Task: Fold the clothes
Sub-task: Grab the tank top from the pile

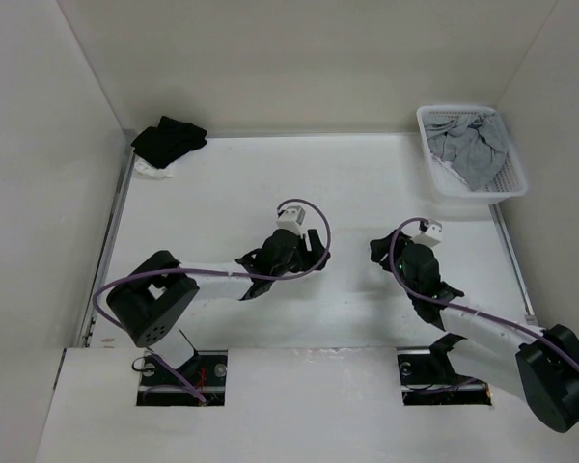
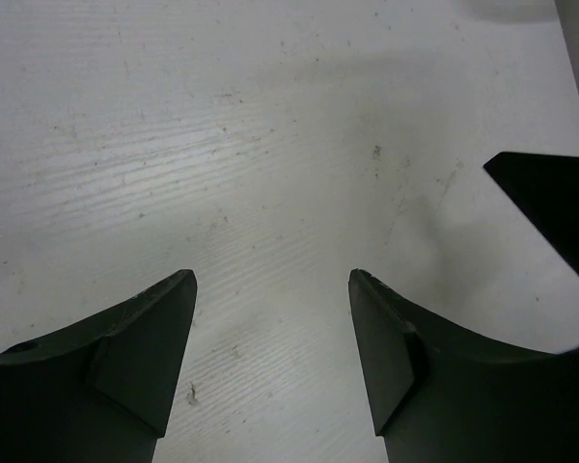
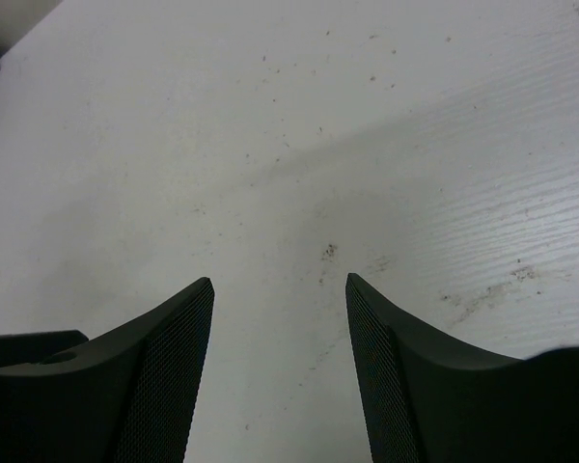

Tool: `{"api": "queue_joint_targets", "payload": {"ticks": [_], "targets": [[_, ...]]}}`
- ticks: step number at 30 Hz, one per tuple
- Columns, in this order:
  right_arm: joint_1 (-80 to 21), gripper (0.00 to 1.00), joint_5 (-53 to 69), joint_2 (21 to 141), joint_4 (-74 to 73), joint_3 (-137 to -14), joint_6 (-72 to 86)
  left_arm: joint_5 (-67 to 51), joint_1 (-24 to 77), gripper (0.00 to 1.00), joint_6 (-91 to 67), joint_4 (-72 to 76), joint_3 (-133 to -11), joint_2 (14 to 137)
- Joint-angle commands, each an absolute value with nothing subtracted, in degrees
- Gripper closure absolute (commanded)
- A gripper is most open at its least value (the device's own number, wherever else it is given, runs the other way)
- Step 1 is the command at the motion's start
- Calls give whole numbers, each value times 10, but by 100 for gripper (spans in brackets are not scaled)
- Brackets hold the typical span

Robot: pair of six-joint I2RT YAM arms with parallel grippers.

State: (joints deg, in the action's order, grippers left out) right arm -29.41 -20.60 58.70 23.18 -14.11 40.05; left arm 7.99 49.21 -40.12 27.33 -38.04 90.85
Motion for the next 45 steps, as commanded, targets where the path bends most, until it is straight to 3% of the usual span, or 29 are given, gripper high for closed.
{"api": "queue_joint_targets", "payload": {"ticks": [1,3,4,6,7,9,12,15,18,19,22,30,36,39,41,44,45], "targets": [[-300,38,-233,566,252,-149,402,65,490,36,-388,323,-367,882],[-300,38,-239,565,252,-149,403,61,487,36,-385,328,-360,871],[-299,43,-241,566,251,-151,402,65,487,36,-385,330,-354,862],[-300,78,-235,568,235,-184,400,73,486,37,-379,349,-338,845],[-294,88,-234,567,211,-219,396,77,486,40,-374,368,-328,839],[-270,95,-241,583,155,-304,373,75,483,46,-370,387,-317,834],[-178,95,-236,661,93,-455,330,75,481,62,-368,393,-308,820],[-75,91,-235,755,88,-567,328,72,472,64,-366,401,-303,823],[-1,82,-240,859,91,-669,326,61,460,57,-379,403,-300,826],[43,71,-241,934,77,-740,315,59,458,52,-381,410,-296,827],[106,57,-240,1037,22,-841,309,53,451,46,-384,421,-294,836],[177,41,-237,1181,-46,-959,316,33,428,44,-400,425,-294,850],[202,41,-229,1258,-74,-1019,331,19,414,43,-413,431,-289,853],[210,45,-209,1278,-70,-1033,337,17,404,43,-418,441,-284,853],[214,54,-205,1291,-74,-1046,339,13,400,43,-423,442,-283,856],[218,75,-200,1296,-64,-1048,348,4,393,43,-429,446,-283,860],[218,76,-200,1297,-61,-1049,348,4,392,43,-429,447,-283,862]]}}
